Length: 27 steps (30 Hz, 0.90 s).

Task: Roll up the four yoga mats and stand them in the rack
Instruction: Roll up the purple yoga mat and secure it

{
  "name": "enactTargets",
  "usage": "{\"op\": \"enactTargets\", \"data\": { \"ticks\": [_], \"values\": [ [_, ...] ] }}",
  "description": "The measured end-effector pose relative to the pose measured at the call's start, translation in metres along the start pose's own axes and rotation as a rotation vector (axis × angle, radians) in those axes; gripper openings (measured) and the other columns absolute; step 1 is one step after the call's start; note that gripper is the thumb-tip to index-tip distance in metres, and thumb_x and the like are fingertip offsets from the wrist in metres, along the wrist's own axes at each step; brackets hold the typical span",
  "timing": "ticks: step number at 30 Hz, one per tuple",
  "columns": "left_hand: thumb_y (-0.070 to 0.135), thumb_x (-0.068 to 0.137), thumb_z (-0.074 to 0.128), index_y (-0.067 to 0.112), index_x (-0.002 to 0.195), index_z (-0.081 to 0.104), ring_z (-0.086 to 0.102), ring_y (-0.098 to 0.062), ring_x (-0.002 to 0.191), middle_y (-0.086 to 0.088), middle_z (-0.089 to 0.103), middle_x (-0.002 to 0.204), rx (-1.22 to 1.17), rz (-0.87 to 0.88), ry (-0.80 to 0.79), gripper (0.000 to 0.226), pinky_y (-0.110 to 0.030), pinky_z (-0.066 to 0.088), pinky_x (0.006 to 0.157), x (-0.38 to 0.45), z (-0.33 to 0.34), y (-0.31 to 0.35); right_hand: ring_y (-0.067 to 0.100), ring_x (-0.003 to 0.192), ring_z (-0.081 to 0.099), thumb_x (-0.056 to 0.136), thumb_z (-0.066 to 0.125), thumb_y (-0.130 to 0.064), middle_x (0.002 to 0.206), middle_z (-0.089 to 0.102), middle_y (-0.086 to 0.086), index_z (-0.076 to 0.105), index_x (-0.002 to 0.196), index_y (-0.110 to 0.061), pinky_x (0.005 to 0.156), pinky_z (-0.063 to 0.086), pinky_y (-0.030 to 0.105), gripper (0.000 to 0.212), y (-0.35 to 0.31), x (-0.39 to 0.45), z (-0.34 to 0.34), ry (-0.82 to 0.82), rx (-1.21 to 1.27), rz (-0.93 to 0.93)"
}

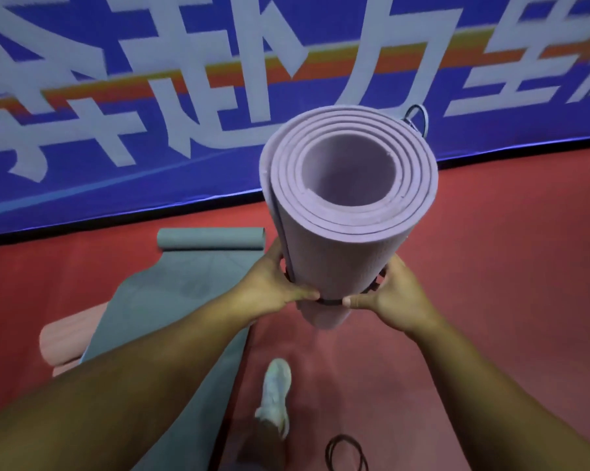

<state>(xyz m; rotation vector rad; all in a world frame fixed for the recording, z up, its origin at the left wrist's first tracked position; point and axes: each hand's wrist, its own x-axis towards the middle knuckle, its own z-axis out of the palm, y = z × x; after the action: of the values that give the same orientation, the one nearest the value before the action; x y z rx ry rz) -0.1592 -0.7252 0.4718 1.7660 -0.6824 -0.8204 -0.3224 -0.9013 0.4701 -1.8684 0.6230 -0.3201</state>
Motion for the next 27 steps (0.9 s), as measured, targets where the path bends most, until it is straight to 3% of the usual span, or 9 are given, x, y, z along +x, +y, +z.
{"op": "enactTargets", "data": {
  "ticks": [5,7,10,13,16,18,21,25,27],
  "values": [
    [0.015,0.050,0.093,0.023,0.136,0.052,0.071,-0.022,0.107,0.016,0.071,0.109,-0.063,0.045,-0.051,0.096,-0.038,0.059,0.091,0.139,-0.026,0.019,-0.003,0.102,0.062,0.056,0.093,0.001,0.108,0.066,-0.018,0.054,0.120,-0.029,0.072,0.052,0.012,0.082,-0.008,0.123,-0.018,0.086,-0.027,0.065],
    [-0.002,0.058,0.092,0.017,0.140,0.049,0.070,-0.021,0.106,0.017,0.068,0.108,-0.081,0.060,-0.087,0.095,-0.038,0.058,0.093,0.197,-0.035,0.043,-0.013,0.096,0.060,0.057,0.092,0.004,0.107,0.065,-0.017,0.054,0.121,-0.025,0.069,0.049,0.008,0.079,-0.021,0.174,-0.034,0.122,-0.027,0.083],
    [-0.012,0.066,0.086,0.024,0.134,0.050,0.068,-0.010,0.096,0.020,0.067,0.104,-0.108,0.074,-0.112,0.085,-0.024,0.059,0.083,0.272,-0.048,0.087,-0.022,0.091,0.056,0.058,0.091,0.004,0.109,0.064,-0.016,0.052,0.123,-0.025,0.067,0.048,0.005,0.081,-0.046,0.244,-0.062,0.162,-0.036,0.102],
    [-0.008,0.069,0.086,0.025,0.130,0.052,0.066,0.009,0.082,0.018,0.066,0.103,-0.110,0.087,-0.130,0.078,-0.012,0.053,0.069,0.339,-0.062,0.121,-0.014,0.098,0.059,0.057,0.092,0.002,0.112,0.066,-0.015,0.052,0.124,-0.027,0.074,0.050,0.013,0.083,-0.062,0.310,-0.086,0.200,-0.060,0.071],
    [-0.004,0.070,0.086,0.022,0.134,0.052,0.061,0.020,0.082,0.018,0.065,0.106,-0.077,0.115,-0.116,0.077,-0.008,0.050,0.068,0.402,-0.074,0.144,-0.012,0.102,0.058,0.059,0.091,0.003,0.111,0.064,-0.019,0.051,0.122,-0.028,0.076,0.048,0.010,0.081,-0.071,0.377,-0.106,0.189,-0.095,0.010],
    [-0.003,0.069,0.087,0.023,0.134,0.054,0.062,0.020,0.085,0.019,0.065,0.108,-0.066,0.120,-0.083,0.078,-0.008,0.050,0.071,0.445,-0.078,0.155,-0.015,0.098,0.058,0.060,0.090,0.003,0.109,0.063,-0.022,0.050,0.121,-0.027,0.075,0.047,0.008,0.080,-0.073,0.425,-0.122,0.160,-0.114,-0.021],
    [-0.003,0.067,0.087,0.027,0.131,0.055,0.066,0.005,0.096,0.018,0.067,0.109,-0.040,0.123,-0.010,0.077,-0.013,0.054,0.075,0.517,-0.079,0.170,-0.003,0.104,0.062,0.059,0.092,-0.003,0.110,0.066,-0.020,0.049,0.124,-0.027,0.082,0.053,0.022,0.082,-0.064,0.504,-0.152,0.117,-0.129,-0.050],
    [-0.004,0.069,0.087,0.029,0.121,0.057,0.068,0.002,0.085,0.020,0.067,0.102,-0.038,0.111,0.122,0.069,-0.013,0.053,0.068,0.610,-0.085,0.198,-0.015,0.105,0.055,0.061,0.093,-0.007,0.116,0.061,-0.020,0.048,0.127,-0.023,0.077,0.044,0.005,0.082,-0.066,0.618,-0.193,0.035,-0.133,-0.148],
    [-0.002,0.069,0.088,0.027,0.122,0.057,0.067,0.006,0.083,0.021,0.067,0.101,-0.046,0.081,0.180,0.068,-0.010,0.051,0.066,0.646,-0.089,0.213,-0.006,0.109,0.056,0.060,0.095,-0.011,0.120,0.060,-0.013,0.048,0.127,-0.023,0.081,0.043,0.009,0.083,-0.070,0.671,-0.208,-0.014,-0.152,-0.184]
  ]
}}
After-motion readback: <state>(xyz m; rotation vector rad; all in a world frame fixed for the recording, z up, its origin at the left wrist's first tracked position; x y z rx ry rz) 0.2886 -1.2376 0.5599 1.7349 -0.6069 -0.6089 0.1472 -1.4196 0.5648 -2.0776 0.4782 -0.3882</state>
